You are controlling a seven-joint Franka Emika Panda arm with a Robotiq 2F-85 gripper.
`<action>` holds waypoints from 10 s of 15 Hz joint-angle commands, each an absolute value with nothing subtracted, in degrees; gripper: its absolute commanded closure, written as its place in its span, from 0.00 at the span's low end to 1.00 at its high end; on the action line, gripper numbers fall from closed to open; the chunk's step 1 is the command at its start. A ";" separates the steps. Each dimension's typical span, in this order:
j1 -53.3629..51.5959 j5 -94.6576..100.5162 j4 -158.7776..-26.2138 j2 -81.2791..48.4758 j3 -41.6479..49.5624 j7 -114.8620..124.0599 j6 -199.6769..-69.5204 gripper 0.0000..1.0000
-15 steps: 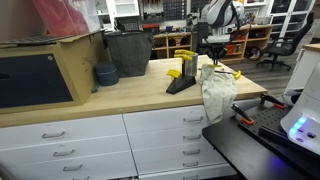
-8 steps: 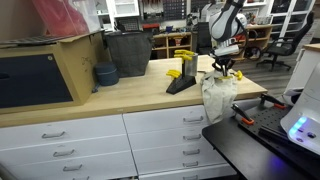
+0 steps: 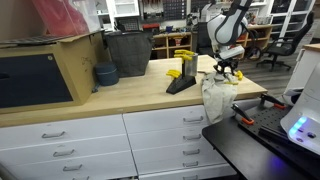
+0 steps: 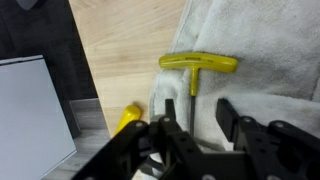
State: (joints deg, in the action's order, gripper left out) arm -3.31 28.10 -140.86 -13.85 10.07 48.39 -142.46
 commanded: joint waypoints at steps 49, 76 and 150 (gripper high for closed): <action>-1.67 30.32 -145.27 -12.37 13.69 39.18 -145.29 0.99; 0.97 -19.11 -134.48 11.01 3.35 26.89 -115.29 0.99; 6.98 -40.26 -100.60 -21.70 12.54 46.86 -113.29 0.00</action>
State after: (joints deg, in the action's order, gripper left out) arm 9.41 -45.30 -95.13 -28.04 11.92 45.42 -108.80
